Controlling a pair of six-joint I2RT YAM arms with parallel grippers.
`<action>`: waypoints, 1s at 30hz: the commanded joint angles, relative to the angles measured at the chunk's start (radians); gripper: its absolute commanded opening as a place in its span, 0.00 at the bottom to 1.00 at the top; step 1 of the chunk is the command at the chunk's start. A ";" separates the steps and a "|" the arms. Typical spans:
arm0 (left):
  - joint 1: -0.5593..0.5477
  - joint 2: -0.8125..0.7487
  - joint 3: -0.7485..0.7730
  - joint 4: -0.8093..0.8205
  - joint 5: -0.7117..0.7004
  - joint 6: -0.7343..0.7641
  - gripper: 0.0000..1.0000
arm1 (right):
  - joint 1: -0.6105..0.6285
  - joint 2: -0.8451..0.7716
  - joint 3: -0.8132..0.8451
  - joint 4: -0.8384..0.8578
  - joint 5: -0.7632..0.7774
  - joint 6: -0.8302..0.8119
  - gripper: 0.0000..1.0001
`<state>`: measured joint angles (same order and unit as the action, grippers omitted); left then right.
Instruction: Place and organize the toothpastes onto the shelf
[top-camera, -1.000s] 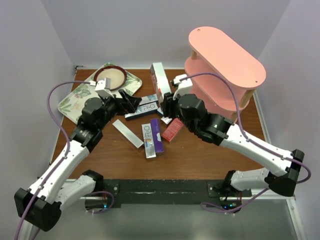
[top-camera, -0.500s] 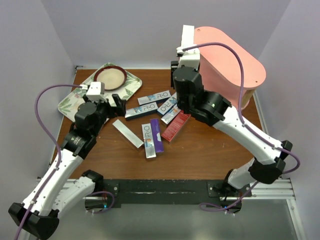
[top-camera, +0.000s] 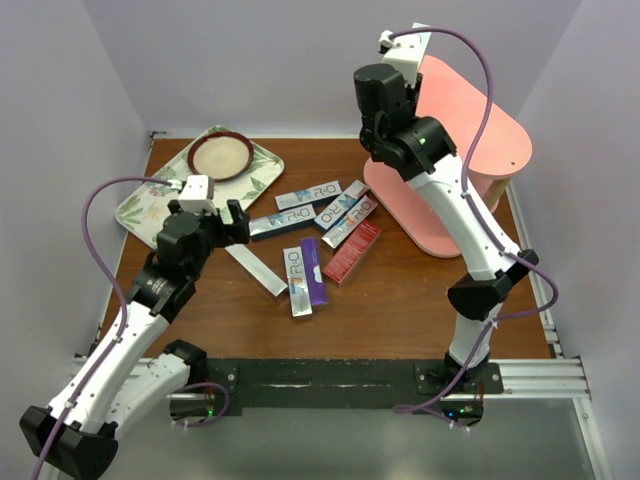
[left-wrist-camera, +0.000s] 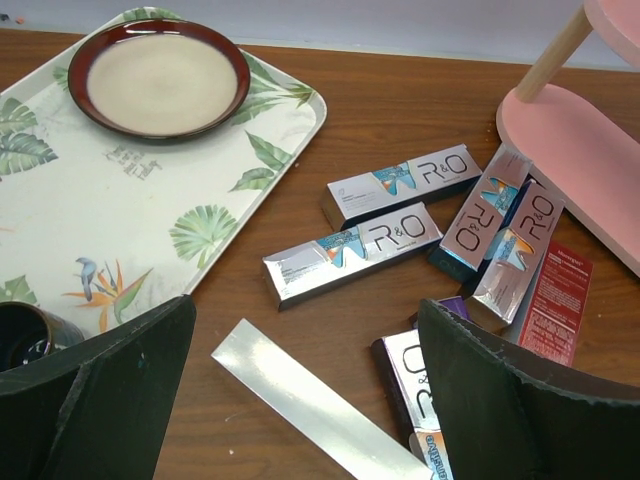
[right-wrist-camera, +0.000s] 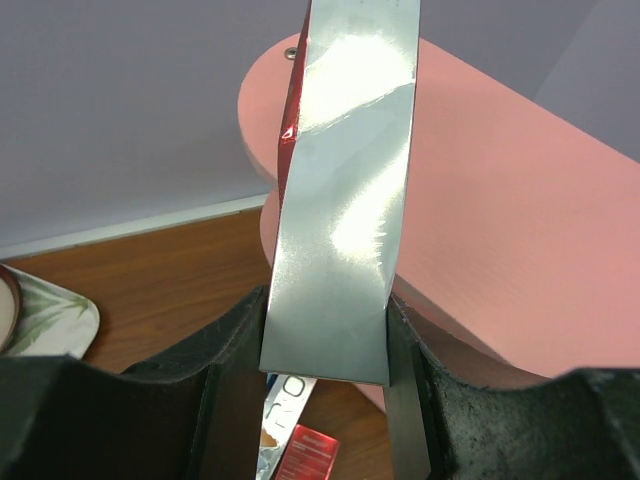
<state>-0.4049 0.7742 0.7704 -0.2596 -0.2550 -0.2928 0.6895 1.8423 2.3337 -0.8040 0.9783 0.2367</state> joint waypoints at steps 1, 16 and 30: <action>0.012 -0.009 -0.006 0.025 0.022 0.017 0.98 | -0.044 -0.003 0.078 -0.031 -0.035 0.046 0.25; 0.028 0.010 -0.008 0.020 0.046 0.009 0.98 | -0.122 0.049 0.084 -0.029 -0.133 0.127 0.35; 0.041 0.028 -0.008 0.019 0.072 0.004 0.98 | -0.125 0.018 0.052 -0.004 -0.227 0.151 0.68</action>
<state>-0.3729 0.8024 0.7704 -0.2615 -0.1970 -0.2943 0.5682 1.9106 2.3692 -0.8501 0.7879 0.3683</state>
